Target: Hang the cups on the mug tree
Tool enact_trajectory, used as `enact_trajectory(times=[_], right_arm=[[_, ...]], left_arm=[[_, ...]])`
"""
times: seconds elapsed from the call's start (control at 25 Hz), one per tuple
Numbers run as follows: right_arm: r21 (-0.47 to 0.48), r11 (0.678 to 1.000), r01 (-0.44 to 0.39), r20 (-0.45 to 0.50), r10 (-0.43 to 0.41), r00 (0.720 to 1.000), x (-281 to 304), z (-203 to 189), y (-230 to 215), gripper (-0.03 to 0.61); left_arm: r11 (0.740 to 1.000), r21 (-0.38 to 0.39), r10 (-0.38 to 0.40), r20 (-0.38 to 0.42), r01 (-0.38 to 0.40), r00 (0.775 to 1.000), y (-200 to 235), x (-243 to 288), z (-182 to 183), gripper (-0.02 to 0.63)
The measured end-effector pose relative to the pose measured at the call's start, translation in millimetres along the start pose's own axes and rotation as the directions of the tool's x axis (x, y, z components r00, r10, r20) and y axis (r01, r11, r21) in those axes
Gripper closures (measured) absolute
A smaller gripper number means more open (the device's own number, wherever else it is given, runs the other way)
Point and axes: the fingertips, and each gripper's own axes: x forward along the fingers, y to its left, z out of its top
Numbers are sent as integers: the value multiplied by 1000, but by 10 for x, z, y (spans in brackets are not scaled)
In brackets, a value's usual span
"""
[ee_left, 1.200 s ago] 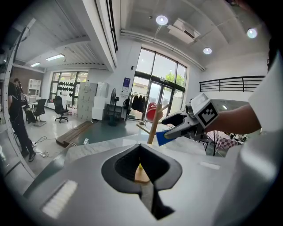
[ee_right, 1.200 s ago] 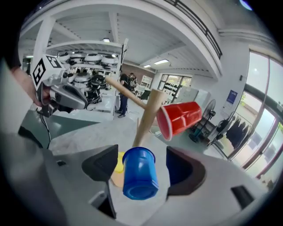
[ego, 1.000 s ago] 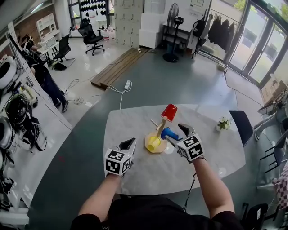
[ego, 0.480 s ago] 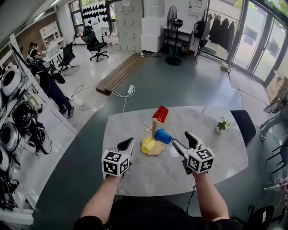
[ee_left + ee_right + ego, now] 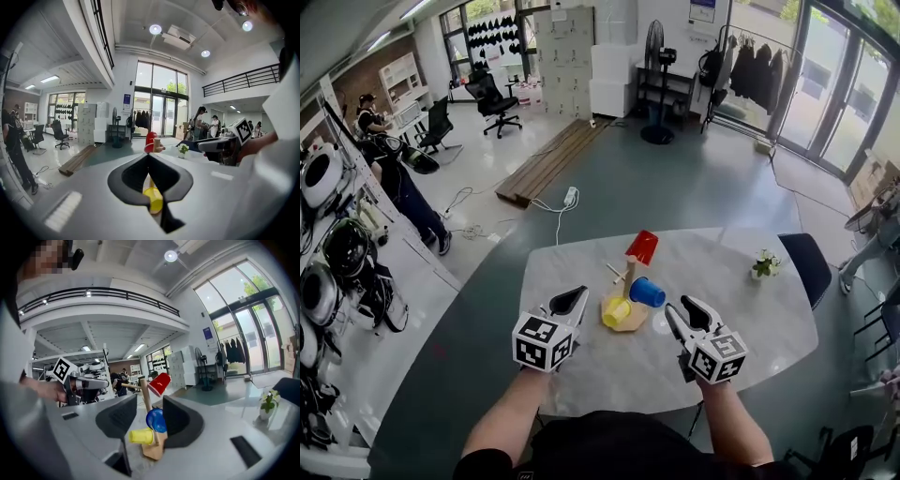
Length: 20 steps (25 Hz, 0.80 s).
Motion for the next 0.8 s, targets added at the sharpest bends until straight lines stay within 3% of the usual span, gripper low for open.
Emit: enact_trajectory(times=[0.24,0.4,0.6,0.8], right_arm=[[-20,996,82,148,-78,986,-106,542,-102,513],[-56,997,61,188,-49,981,-125,776,12,561],[-89,995,35,184,-18,983,-60,851,144,566],[-70,996,48,150,-37,988,-24,708,114,568]], left_arm=[[1000,6,5,45,-6,999,200,-69,183,601],[1000,12,25,66,-25,998,329,-116,271,601],[998,40,40,69,-43,997,416,-137,312,601],[999,12,39,72,-40,997,416,-127,273,601]])
